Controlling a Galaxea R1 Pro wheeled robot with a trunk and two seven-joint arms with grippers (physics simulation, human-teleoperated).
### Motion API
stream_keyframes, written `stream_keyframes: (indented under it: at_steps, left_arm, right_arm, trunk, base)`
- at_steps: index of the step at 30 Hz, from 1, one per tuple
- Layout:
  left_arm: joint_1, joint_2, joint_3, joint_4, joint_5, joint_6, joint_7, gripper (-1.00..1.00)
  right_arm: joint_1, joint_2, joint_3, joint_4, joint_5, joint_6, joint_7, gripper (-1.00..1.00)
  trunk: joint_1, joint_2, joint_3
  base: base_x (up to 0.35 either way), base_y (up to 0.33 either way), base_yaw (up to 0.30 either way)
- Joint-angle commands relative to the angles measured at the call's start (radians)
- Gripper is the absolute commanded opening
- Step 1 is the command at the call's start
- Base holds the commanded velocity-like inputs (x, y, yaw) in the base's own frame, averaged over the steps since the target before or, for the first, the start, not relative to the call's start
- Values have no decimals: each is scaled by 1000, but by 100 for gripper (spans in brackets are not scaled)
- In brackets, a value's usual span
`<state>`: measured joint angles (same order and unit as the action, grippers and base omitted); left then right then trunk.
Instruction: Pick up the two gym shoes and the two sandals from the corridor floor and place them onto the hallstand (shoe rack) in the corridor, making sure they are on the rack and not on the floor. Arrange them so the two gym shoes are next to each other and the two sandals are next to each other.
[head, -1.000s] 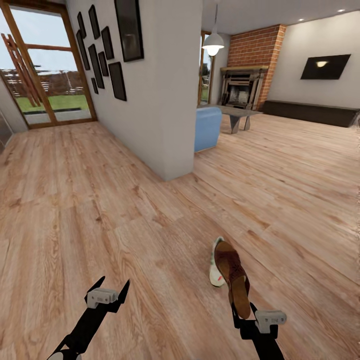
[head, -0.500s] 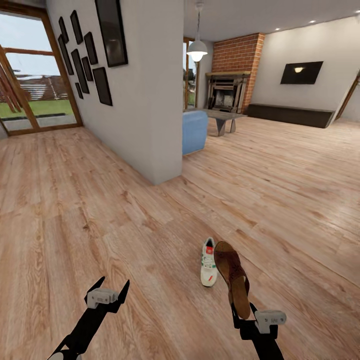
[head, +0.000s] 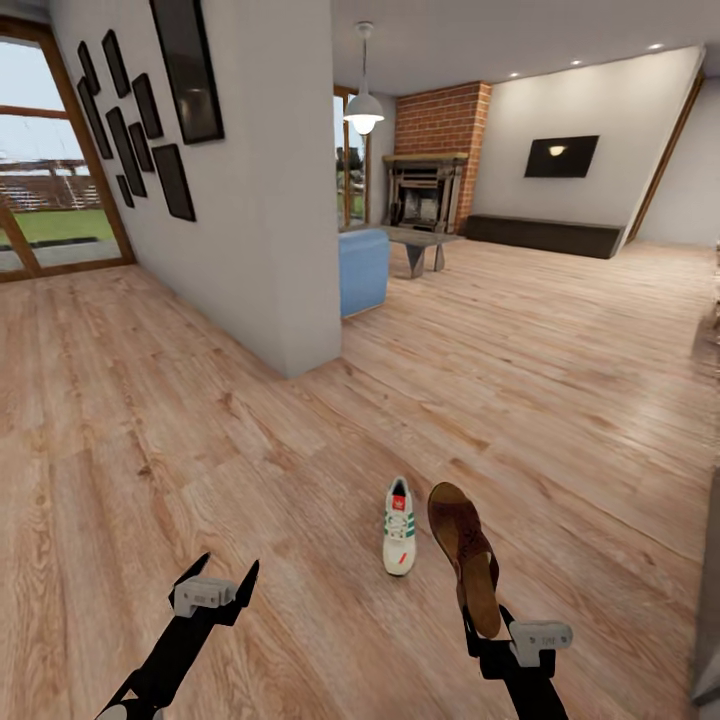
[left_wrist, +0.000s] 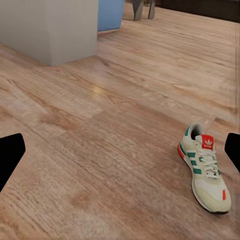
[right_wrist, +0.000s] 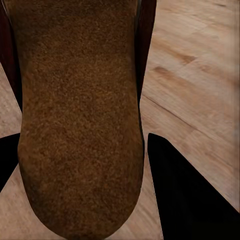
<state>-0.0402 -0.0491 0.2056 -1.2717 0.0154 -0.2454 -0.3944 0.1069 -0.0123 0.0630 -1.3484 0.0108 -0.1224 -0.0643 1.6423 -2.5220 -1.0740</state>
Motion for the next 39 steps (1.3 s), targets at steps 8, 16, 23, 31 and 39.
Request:
stream_keyframes:
  at_steps: [8,16,23,31,39]
  left_arm:
    - [0,0,0,1,0,0,0,100]
    - [0,0,0,8,0,-14,-1,100]
    - [0,0,0,17,0,-24,-1,100]
    - [-8,-1,0,20,0,-22,-2,100]
    - [-13,-1,-2,20,-1,-24,-4,100]
  right_arm:
    - [0,0,0,0,-3,0,1,-100]
    - [0,0,0,0,-2,0,2,-100]
    - [0,0,0,-1,-2,0,3,-100]
    - [0,0,1,-1,-2,0,3,-100]
    - [0,0,1,-1,-2,0,3,-100]
  trunk:
    - [0,0,10]
    - [0,0,14]
    - [0,0,14]
    - [0,0,15]
    - [0,0,15]
  base:
    - [0,0,-156]
    - [0,0,-53]
    - [0,0,-12]
    - [42,0,-2]
    - [197,0,0]
